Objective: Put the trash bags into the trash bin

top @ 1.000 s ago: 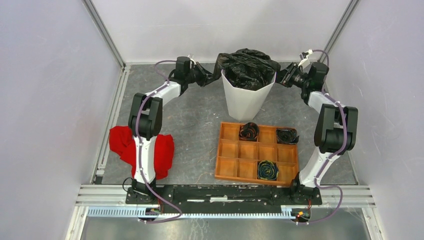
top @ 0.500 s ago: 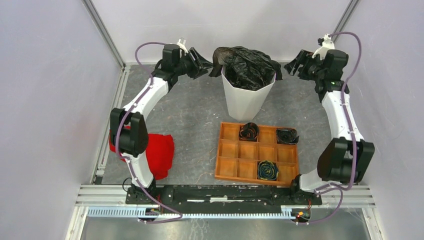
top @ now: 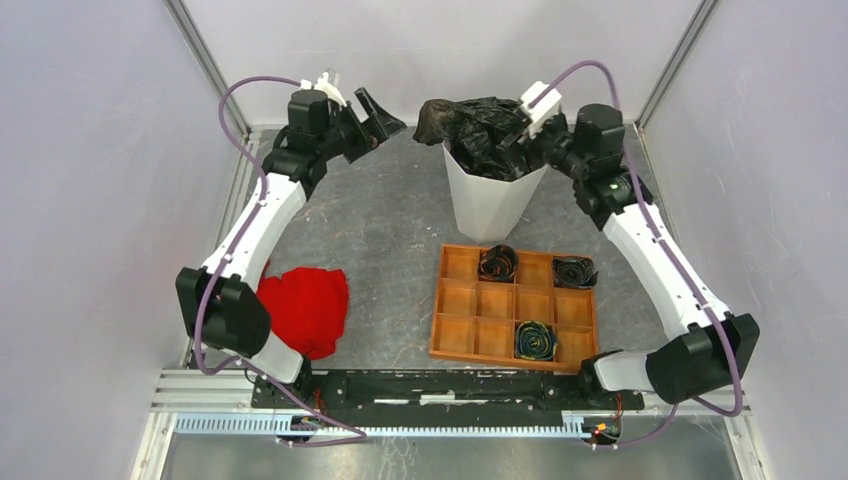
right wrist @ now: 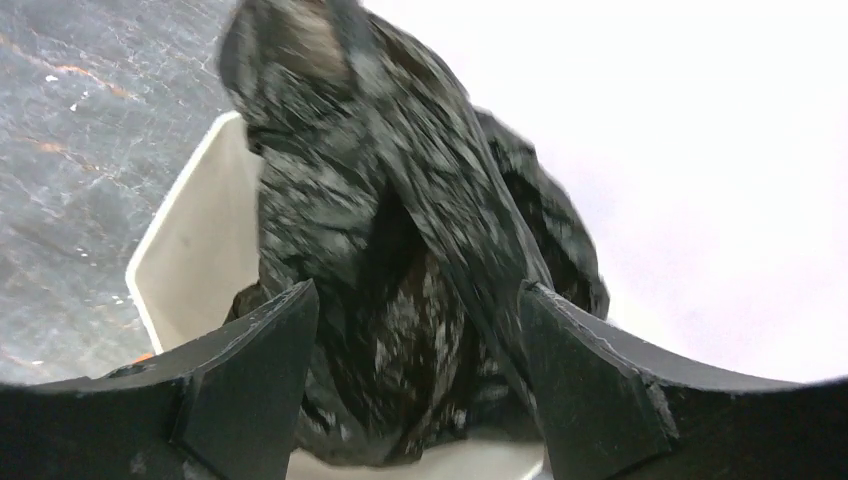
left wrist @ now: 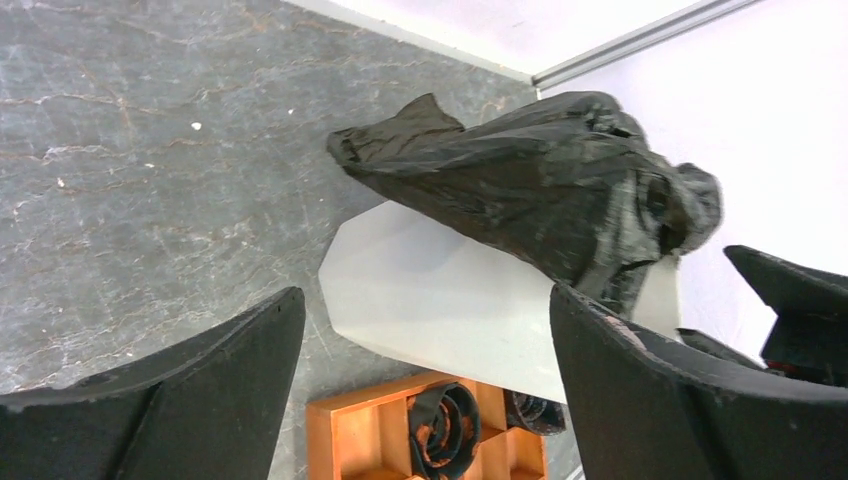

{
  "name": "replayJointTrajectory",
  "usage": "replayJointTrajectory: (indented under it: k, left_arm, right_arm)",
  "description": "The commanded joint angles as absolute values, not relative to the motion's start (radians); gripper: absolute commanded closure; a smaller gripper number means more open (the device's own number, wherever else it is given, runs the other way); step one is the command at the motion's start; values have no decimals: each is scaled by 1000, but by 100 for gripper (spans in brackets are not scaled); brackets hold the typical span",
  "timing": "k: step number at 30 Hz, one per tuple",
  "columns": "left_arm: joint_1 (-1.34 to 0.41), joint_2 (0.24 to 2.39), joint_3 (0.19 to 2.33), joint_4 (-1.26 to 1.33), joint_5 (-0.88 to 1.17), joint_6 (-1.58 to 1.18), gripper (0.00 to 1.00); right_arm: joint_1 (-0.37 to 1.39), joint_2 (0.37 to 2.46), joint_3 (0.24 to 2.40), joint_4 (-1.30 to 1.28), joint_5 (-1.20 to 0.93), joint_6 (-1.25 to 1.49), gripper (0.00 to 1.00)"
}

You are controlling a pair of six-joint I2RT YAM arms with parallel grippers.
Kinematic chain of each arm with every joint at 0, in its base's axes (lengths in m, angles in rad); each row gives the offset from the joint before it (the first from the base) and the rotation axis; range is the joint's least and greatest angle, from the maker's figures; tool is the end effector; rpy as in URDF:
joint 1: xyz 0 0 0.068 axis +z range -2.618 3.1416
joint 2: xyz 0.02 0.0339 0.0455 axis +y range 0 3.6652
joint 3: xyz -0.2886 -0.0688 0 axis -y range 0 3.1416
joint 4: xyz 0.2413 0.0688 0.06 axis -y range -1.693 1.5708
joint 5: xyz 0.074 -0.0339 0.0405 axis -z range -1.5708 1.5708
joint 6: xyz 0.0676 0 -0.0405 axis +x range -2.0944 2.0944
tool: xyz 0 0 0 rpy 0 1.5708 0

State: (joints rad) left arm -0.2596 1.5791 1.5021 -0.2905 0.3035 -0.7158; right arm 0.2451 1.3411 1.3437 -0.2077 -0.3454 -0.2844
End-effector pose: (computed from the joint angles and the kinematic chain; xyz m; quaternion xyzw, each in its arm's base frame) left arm 0.3784 -0.1214 0.3936 -0.1009 0.8132 -0.3723 0.4359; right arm 0.3147 0.1023 0.4271 -0.3046 0.7092 0.1211 0.6241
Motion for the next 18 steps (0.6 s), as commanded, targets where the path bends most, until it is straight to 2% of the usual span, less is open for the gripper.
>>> replayJointTrajectory:
  k: [1,6,12,14,15,17,18]
  left_arm:
    - [-261,1519,1509,-259,350,-727,0]
    - [-261,1508,1479,-170,455,-864,0]
    - [-265,1471,1440,-120,437,-913,0]
    - [-267,1470,1433,-118,443,-925,0]
    - [-267,1470,1429,-117,443,-933,0]
    - [-267,1463,1416,-116,441,-950,1]
    - [-267,1458,1405,-109,438,-961,1]
  right_arm:
    - [329,1318,1332,-57,-232,-608,21]
    - [371,1394,1386,-50,-217,-754,23]
    - [422,1482,1450,-104,-198,-903,29]
    - [443,1500,1476,-106,-157,-906,43]
    - [454,1507,1492,-115,-141,-904,55]
    - [474,1509,1505,-126,-121,-887,87]
    - [482,1503,1507,-150,-124,-883,91]
